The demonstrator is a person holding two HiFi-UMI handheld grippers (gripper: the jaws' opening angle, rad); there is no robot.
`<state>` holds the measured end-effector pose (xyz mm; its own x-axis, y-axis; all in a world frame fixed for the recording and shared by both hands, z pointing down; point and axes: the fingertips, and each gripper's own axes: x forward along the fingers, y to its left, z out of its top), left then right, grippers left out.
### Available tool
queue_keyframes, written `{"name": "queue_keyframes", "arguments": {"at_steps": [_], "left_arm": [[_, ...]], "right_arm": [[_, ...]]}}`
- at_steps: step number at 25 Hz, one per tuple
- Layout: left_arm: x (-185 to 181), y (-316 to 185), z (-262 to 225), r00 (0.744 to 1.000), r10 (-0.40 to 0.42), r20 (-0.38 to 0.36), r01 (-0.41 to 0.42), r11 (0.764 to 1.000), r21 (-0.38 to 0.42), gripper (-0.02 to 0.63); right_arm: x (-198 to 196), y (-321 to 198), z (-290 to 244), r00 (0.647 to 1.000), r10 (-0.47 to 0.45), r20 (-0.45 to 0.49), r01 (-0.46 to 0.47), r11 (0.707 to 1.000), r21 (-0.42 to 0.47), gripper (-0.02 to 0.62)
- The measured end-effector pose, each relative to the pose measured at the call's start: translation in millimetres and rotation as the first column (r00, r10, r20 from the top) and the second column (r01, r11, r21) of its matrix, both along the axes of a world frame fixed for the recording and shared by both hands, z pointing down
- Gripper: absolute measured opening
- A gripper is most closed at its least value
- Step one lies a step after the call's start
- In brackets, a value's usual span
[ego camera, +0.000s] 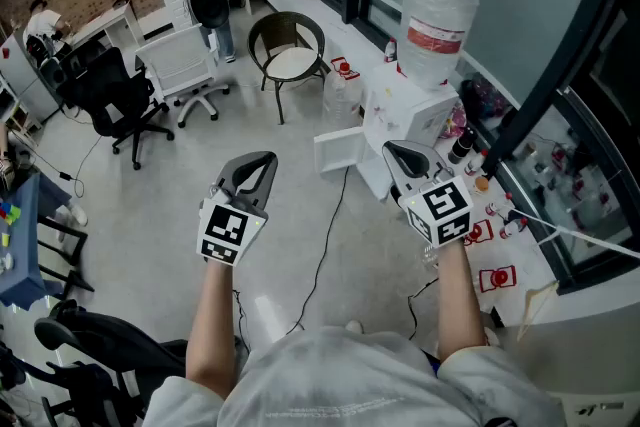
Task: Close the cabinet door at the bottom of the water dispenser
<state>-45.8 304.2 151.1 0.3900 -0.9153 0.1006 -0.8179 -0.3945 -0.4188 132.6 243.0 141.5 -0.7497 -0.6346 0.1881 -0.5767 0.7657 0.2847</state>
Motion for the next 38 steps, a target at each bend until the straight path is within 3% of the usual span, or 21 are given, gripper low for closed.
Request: {"name": "queue_keyframes", "arguments": {"at_steps": [6,9,13,18,22,29,38], "left_arm": [[25.6,-11.4,12.4,1.0,-0.013,-0.008,0.012,1.0,-0.029,0.02],[37.1,-20.5,20.8,0.999,-0.032,-0.006,0.032,0.998,-0.049,0.02],[55.9,-32.5,30.1,0.999,-0.04,0.017,0.041,0.997,-0.073,0.02],[50.1,-52.1,32.6,0.999,-0.052,0.013,0.053,0.994,-0.094,0.02],[33.9,-78.1,41.2,0.998,-0.063,-0.009,0.062,0.993,-0.105,0.02],[-23.1,-176.0,82.7,0.999,-0.028,-0.039,0.023,0.99,-0.137,0.02],[-155.2,-344.0,87.8,0.995,0.035,-0.09,-0.049,0.986,-0.16,0.02]], "right_arm": [[32.3,-18.1,4.6,0.998,0.029,0.05,-0.029,1.0,0.0,0.026],[43.3,-27.1,14.8,0.997,-0.016,0.077,0.021,0.997,-0.068,0.026],[61.3,-46.4,21.7,0.996,-0.05,0.075,0.055,0.996,-0.064,0.026],[51.5,-76.8,28.7,0.995,-0.082,0.051,0.084,0.995,-0.053,0.026],[36.2,-101.3,36.6,0.99,-0.111,0.092,0.12,0.987,-0.104,0.026],[-7.6,-185.7,71.6,0.998,-0.068,0.006,0.068,0.991,-0.113,0.026],[-123.3,-339.4,84.7,0.997,0.051,-0.055,-0.057,0.993,-0.106,0.028]]}}
